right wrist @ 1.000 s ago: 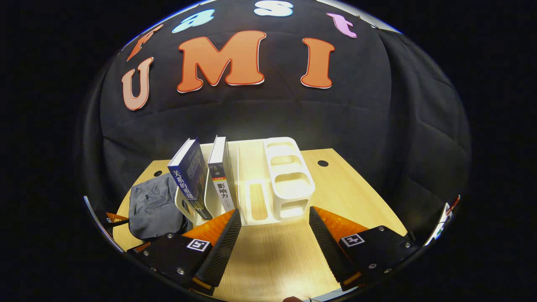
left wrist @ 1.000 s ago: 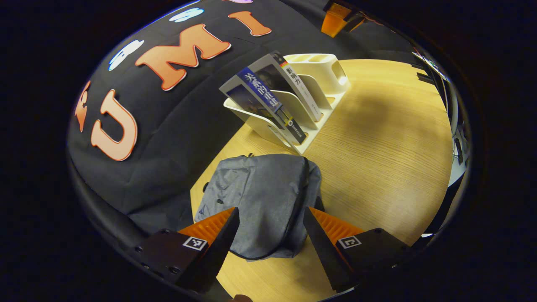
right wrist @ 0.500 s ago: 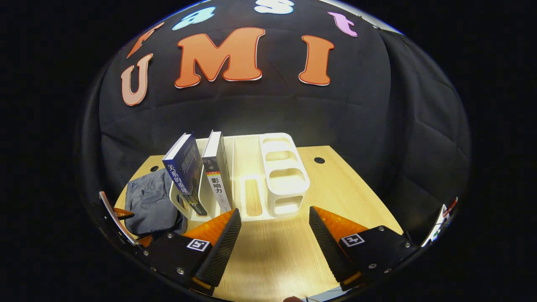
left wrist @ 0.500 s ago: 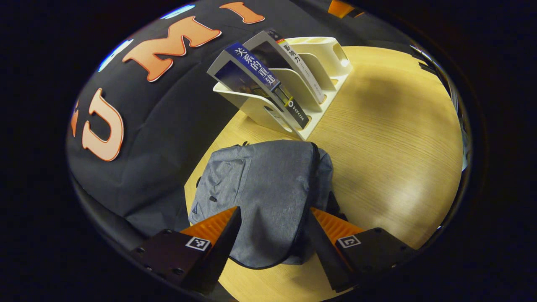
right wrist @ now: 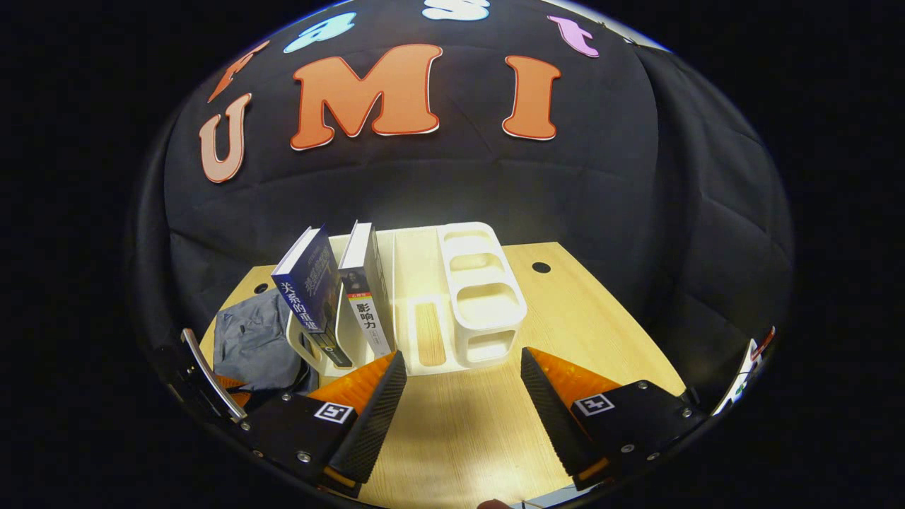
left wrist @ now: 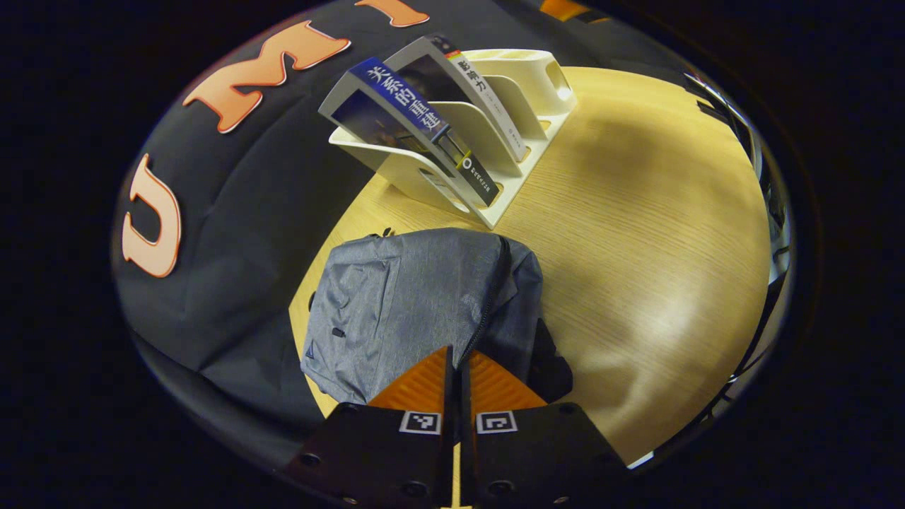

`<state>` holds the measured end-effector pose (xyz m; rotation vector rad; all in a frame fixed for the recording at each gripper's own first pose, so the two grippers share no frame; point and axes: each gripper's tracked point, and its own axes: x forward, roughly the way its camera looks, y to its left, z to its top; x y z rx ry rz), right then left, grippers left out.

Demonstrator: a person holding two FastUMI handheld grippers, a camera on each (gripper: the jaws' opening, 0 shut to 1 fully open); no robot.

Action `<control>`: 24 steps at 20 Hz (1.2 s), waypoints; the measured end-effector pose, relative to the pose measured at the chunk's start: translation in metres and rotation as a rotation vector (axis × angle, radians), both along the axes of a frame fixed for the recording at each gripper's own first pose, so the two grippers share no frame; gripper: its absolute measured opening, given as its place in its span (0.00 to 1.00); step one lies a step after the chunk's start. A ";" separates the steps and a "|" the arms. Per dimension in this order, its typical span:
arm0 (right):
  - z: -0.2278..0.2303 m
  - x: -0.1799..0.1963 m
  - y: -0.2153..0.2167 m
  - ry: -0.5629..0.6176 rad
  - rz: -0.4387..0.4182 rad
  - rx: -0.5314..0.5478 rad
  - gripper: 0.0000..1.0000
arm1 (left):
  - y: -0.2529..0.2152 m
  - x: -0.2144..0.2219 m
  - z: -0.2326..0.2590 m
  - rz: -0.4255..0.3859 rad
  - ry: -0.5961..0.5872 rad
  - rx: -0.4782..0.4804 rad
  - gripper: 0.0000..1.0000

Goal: Open the schoolbag, grab two books from the bookshelf and put them into the schoolbag.

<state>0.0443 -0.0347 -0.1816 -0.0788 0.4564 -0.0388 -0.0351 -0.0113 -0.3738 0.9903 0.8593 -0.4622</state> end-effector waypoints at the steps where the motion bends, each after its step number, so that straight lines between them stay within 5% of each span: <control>1: 0.000 0.001 0.002 0.000 0.004 -0.001 0.97 | 0.000 0.003 0.006 0.025 0.022 -0.020 0.03; 12: 0.006 -0.012 0.059 0.007 -0.001 0.048 0.98 | 0.031 0.078 0.133 0.138 0.065 -0.218 0.03; 18: 0.020 -0.023 0.086 0.021 -0.022 0.011 0.98 | 0.044 0.133 0.185 0.001 -0.010 -0.222 0.02; 24: 0.077 -0.008 0.135 0.050 0.062 0.015 0.97 | 0.047 0.158 0.207 0.008 -0.009 -0.319 0.02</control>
